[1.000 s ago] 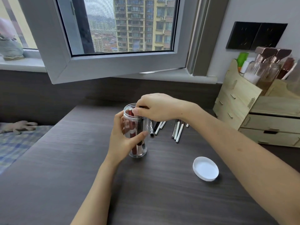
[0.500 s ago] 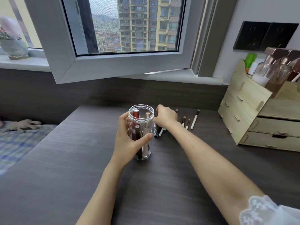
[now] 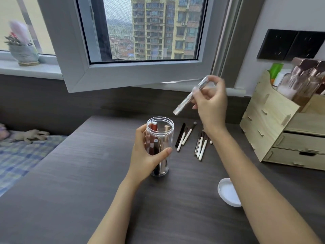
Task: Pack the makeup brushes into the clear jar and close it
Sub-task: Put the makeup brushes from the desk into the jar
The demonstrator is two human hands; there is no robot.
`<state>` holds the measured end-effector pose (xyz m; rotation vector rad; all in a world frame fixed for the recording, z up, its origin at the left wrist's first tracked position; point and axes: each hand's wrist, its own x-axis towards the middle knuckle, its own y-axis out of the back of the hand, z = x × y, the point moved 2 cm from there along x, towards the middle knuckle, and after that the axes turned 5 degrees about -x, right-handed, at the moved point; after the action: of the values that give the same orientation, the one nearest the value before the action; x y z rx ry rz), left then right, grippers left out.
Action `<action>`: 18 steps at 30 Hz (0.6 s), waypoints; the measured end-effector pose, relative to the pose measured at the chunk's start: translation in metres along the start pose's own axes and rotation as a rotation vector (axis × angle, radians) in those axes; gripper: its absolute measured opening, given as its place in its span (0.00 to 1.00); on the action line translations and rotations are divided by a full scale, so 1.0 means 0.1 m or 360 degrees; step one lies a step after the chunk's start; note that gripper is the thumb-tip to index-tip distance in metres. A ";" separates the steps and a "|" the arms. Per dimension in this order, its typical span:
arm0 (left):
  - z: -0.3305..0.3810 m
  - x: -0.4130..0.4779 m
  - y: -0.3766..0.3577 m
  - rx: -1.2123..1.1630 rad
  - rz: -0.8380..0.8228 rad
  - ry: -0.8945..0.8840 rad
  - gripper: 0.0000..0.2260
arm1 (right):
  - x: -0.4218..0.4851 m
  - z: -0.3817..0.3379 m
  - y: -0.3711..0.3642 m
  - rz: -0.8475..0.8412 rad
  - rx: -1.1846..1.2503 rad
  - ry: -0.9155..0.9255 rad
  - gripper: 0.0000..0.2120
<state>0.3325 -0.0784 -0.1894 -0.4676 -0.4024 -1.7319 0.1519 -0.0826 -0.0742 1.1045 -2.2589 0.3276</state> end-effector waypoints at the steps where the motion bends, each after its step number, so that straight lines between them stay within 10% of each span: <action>1: 0.00 0.00 -0.01 0.0002 -0.0003 0.0001 0.31 | -0.06 -0.14 0.06 -0.0017 0.0153 0.0058 0.13; 18: 0.10 -0.04 -0.10 -0.0046 -0.0127 0.0030 0.30 | -0.57 -0.31 0.15 -0.0826 -0.0732 0.0335 0.05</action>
<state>0.3240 -0.0679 -0.1835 -0.4612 -0.3878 -1.8201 0.1801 -0.0233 -0.0832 1.2743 -1.6666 -0.2647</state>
